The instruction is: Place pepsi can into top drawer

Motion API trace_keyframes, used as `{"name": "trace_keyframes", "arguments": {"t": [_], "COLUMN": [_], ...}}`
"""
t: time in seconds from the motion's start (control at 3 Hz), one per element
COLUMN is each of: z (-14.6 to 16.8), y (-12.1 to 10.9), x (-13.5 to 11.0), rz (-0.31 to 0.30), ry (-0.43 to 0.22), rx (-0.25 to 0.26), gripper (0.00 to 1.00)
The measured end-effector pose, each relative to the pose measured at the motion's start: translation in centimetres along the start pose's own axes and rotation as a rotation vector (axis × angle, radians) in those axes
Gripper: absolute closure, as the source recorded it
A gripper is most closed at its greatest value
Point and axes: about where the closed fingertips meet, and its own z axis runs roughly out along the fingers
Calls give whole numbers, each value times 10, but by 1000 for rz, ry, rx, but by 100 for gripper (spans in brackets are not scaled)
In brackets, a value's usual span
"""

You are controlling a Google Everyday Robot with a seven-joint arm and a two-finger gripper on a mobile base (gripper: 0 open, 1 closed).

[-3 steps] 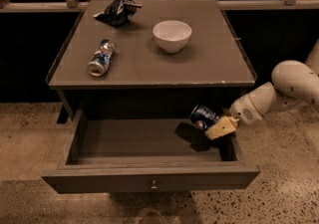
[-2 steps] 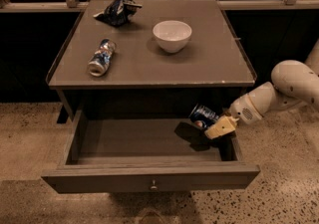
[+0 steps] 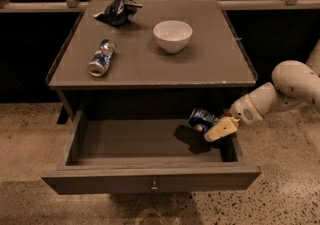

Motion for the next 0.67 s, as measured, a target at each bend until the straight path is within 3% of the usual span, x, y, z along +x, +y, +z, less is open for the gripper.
{"name": "trace_keyframes", "arguments": {"t": [0.33, 0.67], "z": [0, 0], "y": [0, 0], "x": [0, 0], "rz": [0, 0], "ry": [0, 0], "rx": [0, 0], "gripper": [0, 0]}}
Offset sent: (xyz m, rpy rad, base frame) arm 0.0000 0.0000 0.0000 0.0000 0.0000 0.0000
